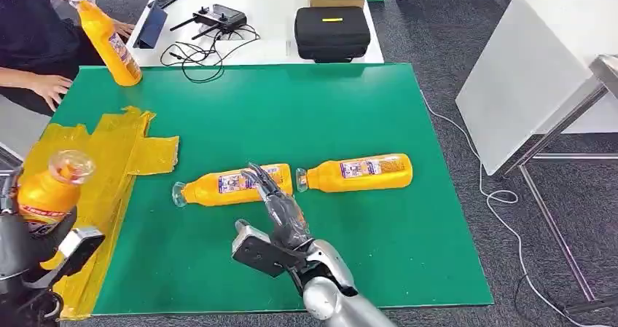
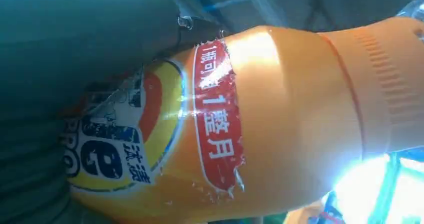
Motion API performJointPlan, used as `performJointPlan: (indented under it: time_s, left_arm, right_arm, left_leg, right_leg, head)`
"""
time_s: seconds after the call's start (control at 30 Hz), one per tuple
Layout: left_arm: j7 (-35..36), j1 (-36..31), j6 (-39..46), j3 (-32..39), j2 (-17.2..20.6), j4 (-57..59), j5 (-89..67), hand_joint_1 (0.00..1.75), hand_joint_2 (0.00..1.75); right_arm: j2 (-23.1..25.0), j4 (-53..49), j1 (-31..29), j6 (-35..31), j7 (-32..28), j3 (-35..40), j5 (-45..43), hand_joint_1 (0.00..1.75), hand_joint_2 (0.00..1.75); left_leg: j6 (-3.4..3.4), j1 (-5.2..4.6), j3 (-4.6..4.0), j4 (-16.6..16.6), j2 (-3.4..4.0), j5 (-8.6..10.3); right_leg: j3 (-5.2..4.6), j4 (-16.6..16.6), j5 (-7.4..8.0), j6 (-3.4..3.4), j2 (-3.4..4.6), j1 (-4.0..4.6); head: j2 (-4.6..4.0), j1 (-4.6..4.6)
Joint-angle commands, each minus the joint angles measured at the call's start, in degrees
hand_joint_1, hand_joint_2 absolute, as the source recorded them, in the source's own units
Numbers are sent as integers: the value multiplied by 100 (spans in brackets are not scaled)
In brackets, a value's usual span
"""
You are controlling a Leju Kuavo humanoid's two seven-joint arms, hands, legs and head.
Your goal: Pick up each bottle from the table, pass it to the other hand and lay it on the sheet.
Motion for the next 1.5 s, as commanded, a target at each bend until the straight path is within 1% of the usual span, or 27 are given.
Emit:
performJointPlan:
  time_s: [0.03,0.07,0.13,0.17,0.2,0.27,0.3,0.33,0.37,0.47,0.5,0.6,0.67,0.7,0.73,0.77,0.83,0.87,0.9,1.0,1.03,1.13,1.2,1.23,1.33,1.37,1.5]
  left_arm:
    - [51,-819,-9,1270,-454,991,-2158,175,175]
    - [170,-842,-9,1195,-417,1112,-2321,175,175]
    - [1028,-832,-9,391,-113,1546,-2696,175,175]
    - [1133,-829,-9,260,-59,1625,-2703,175,175]
    - [1664,-819,-9,-341,185,1977,-2805,175,175]
    - [1664,-819,-9,-341,185,1977,-2805,175,175]
    - [1699,-528,-9,-430,136,1802,-2805,175,175]
    - [1699,-528,-9,-430,136,1802,-2805,175,175]
    - [2018,-890,-9,-813,368,2380,-2803,175,175]
    - [2538,-1021,-9,-1523,594,2940,-2805,175,175]
    - [2619,-1097,-9,-1678,643,3177,-2805,175,175]
    - [2962,-1374,-9,-2151,755,3903,-2805,175,175]
    - [3195,-1598,-9,-2523,825,4449,-2805,175,175]
    - [3245,-1718,-105,-2607,839,4754,-2805,175,175]
    - [3199,-1832,-209,-2617,902,4957,-2790,161,175]
    - [3364,-1860,-316,-2771,867,4987,-2805,0,175]
    - [3366,-1866,-388,-2815,879,4984,-2787,0,175]
    - [3407,-1904,-526,-2860,882,5048,-2805,0,0]
    - [3463,-1911,-727,-2966,902,5046,-2805,0,0]
    - [3429,-1907,-1430,-3040,901,5064,-2756,0,0]
    - [3471,-1901,-1615,-3012,909,5090,-2747,0,0]
    - [3367,-1738,-1600,-2849,951,5009,-2575,0,0]
    - [3115,-1605,-1471,-2641,957,4938,-2361,0,0]
    - [3038,-1591,-1438,-2580,946,4924,-2298,0,0]
    - [2741,-1694,-1455,-2429,881,4872,-2124,0,0]
    - [2443,-1785,-1413,-2279,831,4860,-1942,0,0]
    - [1992,-2095,-1477,-2074,737,4807,-1652,0,0]
  right_arm:
    - [-281,-652,499,164,37,-559,287,0,0]
    - [-285,-666,513,178,35,-576,294,0,0]
    - [-297,-689,530,252,23,-607,342,0,0]
    - [-296,-688,529,258,21,-611,350,0,0]
    - [-296,-671,513,309,15,-601,359,0,0]
    - [-296,-671,513,309,15,-601,359,0,0]
    - [-277,-648,506,295,1,-594,402,0,0]
    - [-277,-648,506,295,1,-594,402,0,0]
    - [-294,-655,495,344,-1,-591,398,0,0]
    - [-280,-737,490,453,2,-603,393,0,0]
    - [-281,-771,494,472,20,-607,408,0,0]
    - [-316,-823,475,576,22,-585,446,0,0]
    - [-330,-840,478,628,53,-591,459,0,0]
    - [-340,-865,492,640,55,-585,459,0,0]
    - [-353,-915,512,679,53,-570,454,0,0]
    - [-360,-928,517,691,52,-564,455,0,0]
    - [-363,-940,517,669,31,-545,492,0,0]
    - [-369,-975,532,731,60,-548,518,0,0]
    - [-368,-994,536,752,59,-545,517,0,0]
    - [-382,-1038,534,803,91,-583,509,0,0]
    - [-382,-1035,521,803,141,-609,531,0,0]
    - [-388,-1058,493,835,196,-643,652,0,0]
    - [-361,-929,313,802,354,-732,924,0,0]
    - [-361,-850,213,778,404,-773,1027,0,175]
    - [-346,-298,-203,818,465,-949,1239,0,175]
    - [-352,-39,-355,771,536,-1020,1394,0,175]
    - [-437,496,-709,779,513,-1243,1541,0,175]
  left_leg:
    - [7,-2,37,-13,-23,-7]
    - [5,-4,20,-10,-16,-2]
    - [5,-6,21,-12,-17,-1]
    - [6,-7,27,-14,-22,-1]
    - [4,-9,15,-11,-23,2]
    - [3,-6,20,-11,-20,0]
    - [3,-6,11,-7,-17,1]
    - [4,-4,24,-10,-22,-1]
    - [4,-7,19,-10,-2,-3]
    - [3,-5,18,-10,-23,1]
    - [4,-4,32,-13,-32,-2]
    - [2,-5,11,-8,-16,2]
    - [4,-3,29,-10,-21,-2]
    - [3,-5,11,-6,-17,2]
    - [4,-3,28,-10,-19,-2]
    - [4,-5,23,-9,-15,-2]
    - [4,-3,21,-5,-14,-4]
    - [5,-3,35,-10,-10,-8]
    - [3,-7,17,-8,-6,-2]
    - [4,-5,38,-10,-9,-6]
    - [2,-7,22,-7,-11,-1]
    - [3,-4,47,-14,-19,1]
    - [3,-10,45,-15,-8,-1]
    - [4,-9,49,-16,-1,-2]
    - [3,-10,46,-12,-17,4]
    - [7,-9,52,-16,-9,6]
    - [5,-5,57,-13,-41,18]
  right_leg:
    - [46,-14,-15,9,-39,1]
    - [25,-8,-8,6,-26,-3]
    - [26,-8,-8,6,-27,-5]
    - [34,-10,-10,7,-35,-6]
    - [21,-6,-8,5,-32,-9]
    - [24,-7,-8,4,-30,-5]
    - [14,-3,-6,3,-24,-7]
    - [30,-8,-10,4,-35,-3]
    - [18,-6,-5,5,-11,-6]
    - [22,-6,-8,4,-33,-5]
    - [39,-8,-14,5,-46,-3]
    - [15,-4,-5,3,-25,-5]
    - [35,-8,-11,6,-36,-2]
    - [16,-4,-5,4,-27,-5]
    - [34,-8,-10,6,-33,-1]
    - [26,-6,-8,6,-26,-4]
    - [25,-4,-9,5,-25,-2]
    - [38,-6,-13,6,-25,-2]
    - [19,-1,-6,4,-15,-8]
    - [41,-5,-9,5,-21,-5]
    - [24,-2,-2,3,-15,-8]
    - [58,-9,-1,3,-38,-5]
    - [60,-3,1,2,-25,-12]
    - [63,-4,2,3,-21,-11]
    - [65,0,0,2,-35,-12]
    - [71,-8,5,5,-33,-10]
    - [77,-10,5,6,-59,-5]
  head:
    - [0,0]
    - [0,-2]
    - [0,0]
    - [0,0]
    - [0,0]
    - [0,-2]
    - [0,0]
    - [0,0]
    - [0,0]
    - [0,0]
    - [0,2]
    - [0,-2]
    - [0,0]
    - [0,0]
    - [0,-2]
    - [0,-2]
    - [0,0]
    - [0,-2]
    - [0,-2]
    - [0,-2]
    - [0,-2]
    - [0,0]
    - [0,-4]
    - [0,-4]
    - [0,-4]
    - [0,-2]
    - [0,-2]
